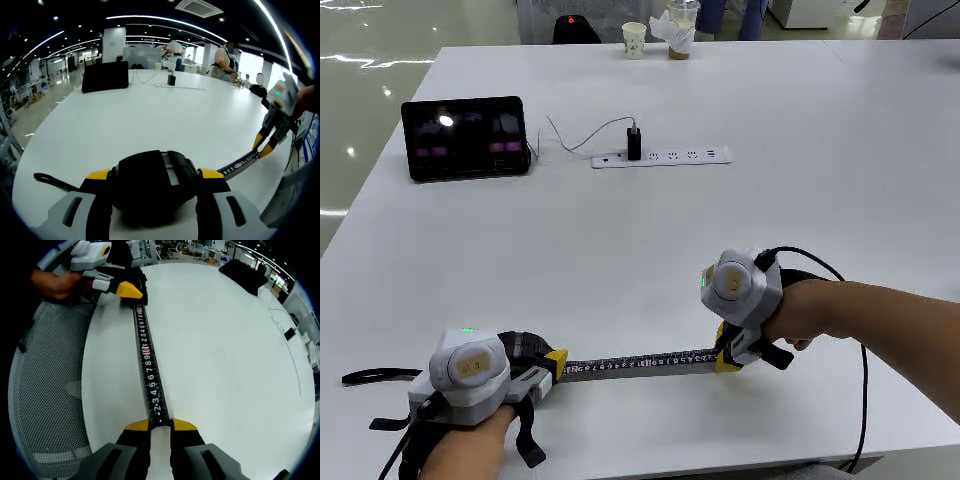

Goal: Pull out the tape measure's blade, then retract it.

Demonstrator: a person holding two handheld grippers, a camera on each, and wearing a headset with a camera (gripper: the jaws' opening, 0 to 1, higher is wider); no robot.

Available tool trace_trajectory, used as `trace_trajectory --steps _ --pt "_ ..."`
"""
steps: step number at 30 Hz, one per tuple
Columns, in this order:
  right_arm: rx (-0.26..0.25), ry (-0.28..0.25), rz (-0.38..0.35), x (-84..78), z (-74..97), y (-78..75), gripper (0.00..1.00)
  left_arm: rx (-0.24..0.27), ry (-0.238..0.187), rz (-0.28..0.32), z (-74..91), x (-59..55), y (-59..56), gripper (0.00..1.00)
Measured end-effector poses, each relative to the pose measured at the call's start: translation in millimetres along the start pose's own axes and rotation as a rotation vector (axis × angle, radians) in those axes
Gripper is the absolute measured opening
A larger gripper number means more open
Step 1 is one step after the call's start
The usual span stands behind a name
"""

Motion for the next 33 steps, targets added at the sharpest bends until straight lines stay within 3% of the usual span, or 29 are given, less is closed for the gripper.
trace_trajectory --steps 33 --pt "-0.01 0.016 0.016 9.8 -4.0 1.4 0.11 -0.002 -0.001 0.0 -0.2 -0.1 0.6 0.63"
Point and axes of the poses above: the centre of the closed fingertips' face, and the gripper's own axes: z roughly backward along the fingers, y roughly to its left, x roughly out of its top, the point moved 4 cm from there along z, roughly backward along the fingers, and after that the axes turned 11 degrees about x, right-handed, at the moved point
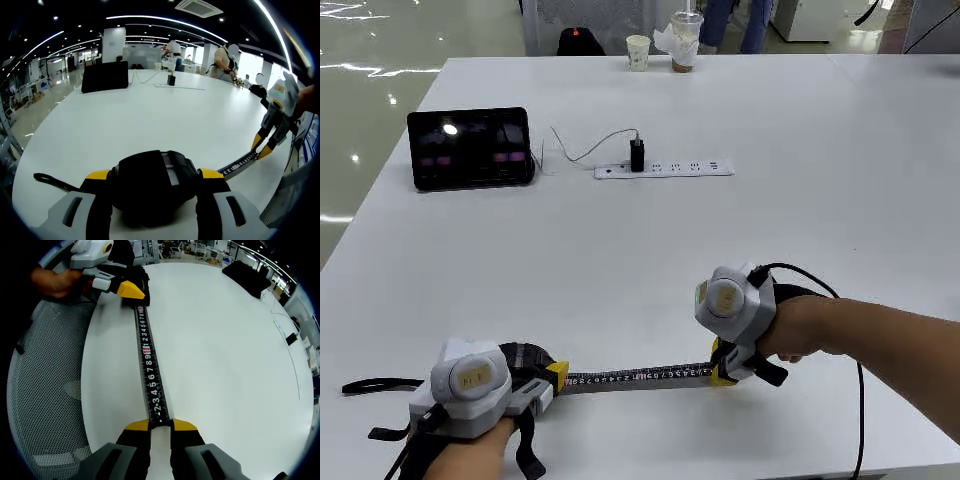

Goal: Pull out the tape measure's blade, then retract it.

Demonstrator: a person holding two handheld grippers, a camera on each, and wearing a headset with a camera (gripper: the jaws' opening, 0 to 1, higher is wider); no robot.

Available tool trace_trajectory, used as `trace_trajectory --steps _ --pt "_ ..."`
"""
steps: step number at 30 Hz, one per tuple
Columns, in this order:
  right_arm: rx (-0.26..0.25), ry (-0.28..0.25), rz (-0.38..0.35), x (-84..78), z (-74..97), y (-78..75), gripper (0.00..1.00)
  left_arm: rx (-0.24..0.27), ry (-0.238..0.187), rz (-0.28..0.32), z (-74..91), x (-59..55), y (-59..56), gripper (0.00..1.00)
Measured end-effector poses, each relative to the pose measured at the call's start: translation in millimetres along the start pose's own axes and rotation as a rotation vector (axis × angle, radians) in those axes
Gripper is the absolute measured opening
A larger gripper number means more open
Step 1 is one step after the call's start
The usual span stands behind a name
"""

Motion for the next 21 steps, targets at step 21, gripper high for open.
trace_trajectory --steps 21 --pt "-0.007 -0.001 -0.007 8.4 -2.9 1.3 0.11 -0.001 0.006 -0.007 0.2 0.3 0.0 0.63"
Point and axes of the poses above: the centre of the closed fingertips' face, and the gripper's own axes: z roughly backward along the fingers, y roughly to its left, x roughly out of its top, the point moved 4 cm from there along z, roughly backward along the fingers, and after that the axes turned 11 degrees about x, right-handed, at the moved point
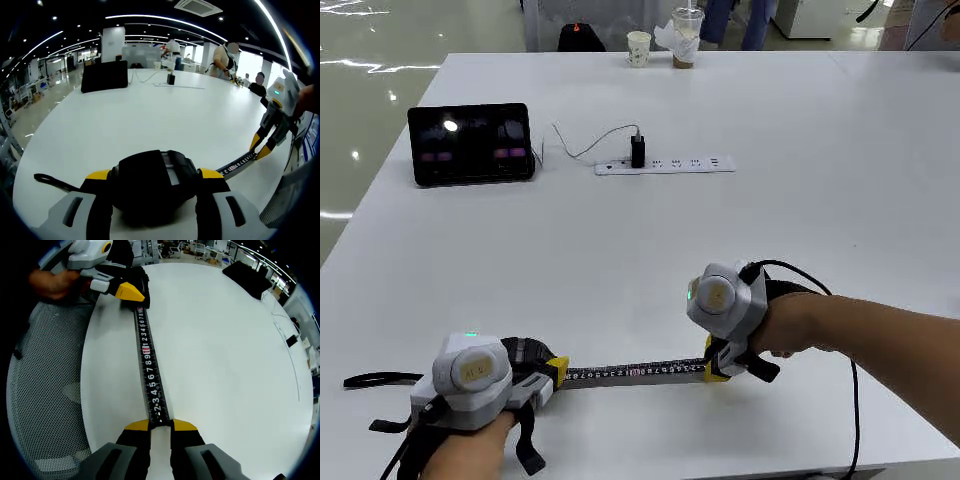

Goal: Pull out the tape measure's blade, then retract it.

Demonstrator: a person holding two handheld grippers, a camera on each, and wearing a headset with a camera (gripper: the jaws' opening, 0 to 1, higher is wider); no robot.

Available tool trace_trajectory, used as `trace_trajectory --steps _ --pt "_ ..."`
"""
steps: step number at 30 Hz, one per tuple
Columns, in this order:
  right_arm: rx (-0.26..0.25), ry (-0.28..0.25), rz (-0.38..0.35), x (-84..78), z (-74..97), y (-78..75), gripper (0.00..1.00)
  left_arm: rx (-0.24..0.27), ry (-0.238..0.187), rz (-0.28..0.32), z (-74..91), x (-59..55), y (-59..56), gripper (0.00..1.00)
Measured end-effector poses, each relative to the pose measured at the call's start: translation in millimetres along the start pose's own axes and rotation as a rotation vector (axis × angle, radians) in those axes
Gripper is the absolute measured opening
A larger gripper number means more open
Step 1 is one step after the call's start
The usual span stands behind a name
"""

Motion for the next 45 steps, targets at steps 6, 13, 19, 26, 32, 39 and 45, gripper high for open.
trace_trajectory --steps 6,13,19,26,32,39,45 --pt "-0.001 0.008 0.003 2.7 -1.2 0.2 0.11 0.002 -0.001 0.012 -0.5 0.0 -0.8 0.64" --pt "-0.003 0.004 -0.001 2.7 -0.8 1.8 0.11 0.002 -0.003 0.016 0.0 0.0 -0.9 0.64" --pt "-0.005 0.014 0.008 3.6 -1.3 2.1 0.11 0.002 -0.009 0.01 -0.3 0.6 -1.2 0.64" --pt "-0.001 0.01 0.009 5.1 -0.6 2.0 0.11 -0.002 -0.001 0.021 -0.5 -0.1 -0.6 0.62" --pt "0.002 0.011 0.009 8.4 -1.5 2.2 0.11 -0.003 -0.001 0.016 -0.3 -0.7 -0.8 0.62" --pt "0.002 0.007 0.014 13.0 -3.7 2.7 0.11 -0.004 -0.001 0.016 0.4 -0.9 -0.5 0.62" --pt "-0.002 0.005 0.026 16.1 -5.1 3.2 0.11 -0.006 -0.002 0.016 0.3 -1.2 0.2 0.62"
Point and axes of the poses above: the centre of the closed fingertips' face, and the gripper's own axes: z roughly backward along the fingers, y roughly to its left, x roughly out of its top, the point moved 4 cm from there along z, roughly backward along the fingers, and after that the axes turned 11 degrees about x, right-handed, at the moved point
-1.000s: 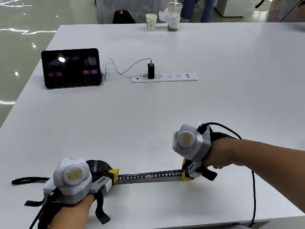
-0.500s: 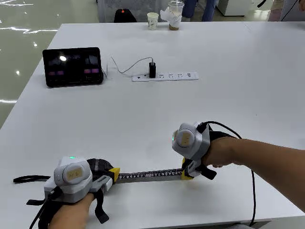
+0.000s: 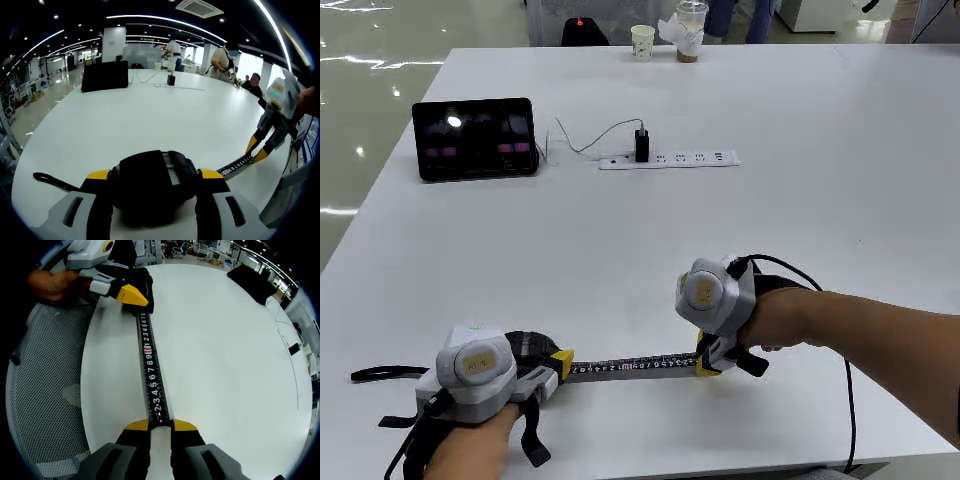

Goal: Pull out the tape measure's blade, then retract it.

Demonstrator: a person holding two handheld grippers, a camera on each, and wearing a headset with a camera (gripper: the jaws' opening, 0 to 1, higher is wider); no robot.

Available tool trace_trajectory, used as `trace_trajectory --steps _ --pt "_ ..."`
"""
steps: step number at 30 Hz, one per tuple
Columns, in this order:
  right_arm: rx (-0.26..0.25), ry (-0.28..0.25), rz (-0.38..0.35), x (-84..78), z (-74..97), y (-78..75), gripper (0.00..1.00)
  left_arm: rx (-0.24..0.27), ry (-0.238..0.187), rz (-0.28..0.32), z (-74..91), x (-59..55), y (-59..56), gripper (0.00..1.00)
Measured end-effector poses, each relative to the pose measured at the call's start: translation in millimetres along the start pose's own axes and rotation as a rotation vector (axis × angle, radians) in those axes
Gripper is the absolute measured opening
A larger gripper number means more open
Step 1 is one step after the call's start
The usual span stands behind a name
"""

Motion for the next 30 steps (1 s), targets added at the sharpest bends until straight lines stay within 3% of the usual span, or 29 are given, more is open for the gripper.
trace_trajectory --steps 30 --pt "-0.003 -0.011 0.031 9.0 -4.2 2.3 0.11 -0.008 -0.007 0.007 0.3 1.4 1.4 0.63"
Point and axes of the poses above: the centre of the closed fingertips' face, and the gripper's own axes: z roughly backward along the fingers, y roughly to its left, x roughly out of its top, the point moved 4 cm from there along z, roughly backward along the fingers, and after that the axes turned 11 degrees about x, right-handed, at the moved point
